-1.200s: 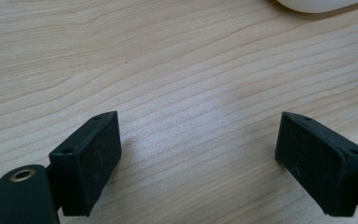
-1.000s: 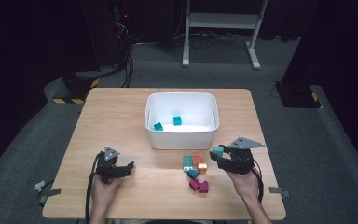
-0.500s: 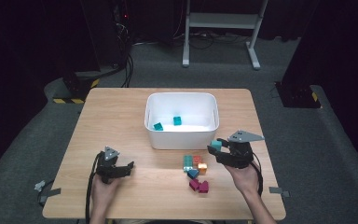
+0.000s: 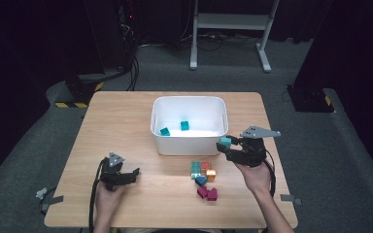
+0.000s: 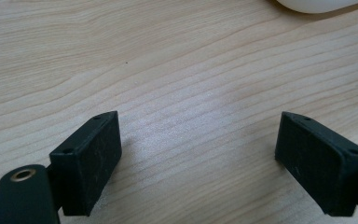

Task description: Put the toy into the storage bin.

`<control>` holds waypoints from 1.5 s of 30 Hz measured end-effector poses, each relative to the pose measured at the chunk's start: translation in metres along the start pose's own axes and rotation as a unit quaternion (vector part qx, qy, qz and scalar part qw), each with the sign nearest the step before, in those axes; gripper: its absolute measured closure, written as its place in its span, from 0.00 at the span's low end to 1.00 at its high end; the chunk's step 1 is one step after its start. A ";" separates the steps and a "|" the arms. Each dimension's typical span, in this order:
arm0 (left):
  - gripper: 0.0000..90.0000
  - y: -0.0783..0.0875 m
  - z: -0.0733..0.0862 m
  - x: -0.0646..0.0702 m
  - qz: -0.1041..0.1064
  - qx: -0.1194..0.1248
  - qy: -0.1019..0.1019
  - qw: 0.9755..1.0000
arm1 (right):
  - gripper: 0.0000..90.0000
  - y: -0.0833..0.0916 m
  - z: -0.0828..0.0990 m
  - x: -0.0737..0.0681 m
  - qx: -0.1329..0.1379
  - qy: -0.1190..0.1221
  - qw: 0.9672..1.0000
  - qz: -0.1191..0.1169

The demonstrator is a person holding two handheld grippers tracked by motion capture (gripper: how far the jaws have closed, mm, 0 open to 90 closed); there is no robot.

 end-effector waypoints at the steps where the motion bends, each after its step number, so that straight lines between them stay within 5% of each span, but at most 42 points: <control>1: 0.16 0.000 0.000 0.000 0.000 0.000 0.000 1.000 | 0.54 0.000 -0.002 0.000 0.002 -0.001 1.000 -0.001; 22: 0.16 0.000 0.000 0.000 0.000 0.000 0.000 1.000 | 0.54 -0.015 -0.039 0.010 0.016 -0.013 1.000 -0.004; 45: 0.16 0.000 0.000 0.000 0.000 0.000 0.000 1.000 | 0.54 -0.055 -0.069 0.024 -0.025 -0.015 0.999 0.027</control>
Point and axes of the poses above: each handheld gripper's, and its own axes: y roughly backward along the jaws, z roughly out of its underside, x roughly to its right, the point moved 5 cm from there along -y, roughly forward along the jaws, and after that the axes turned 5 degrees about z, right-handed, at the moved point
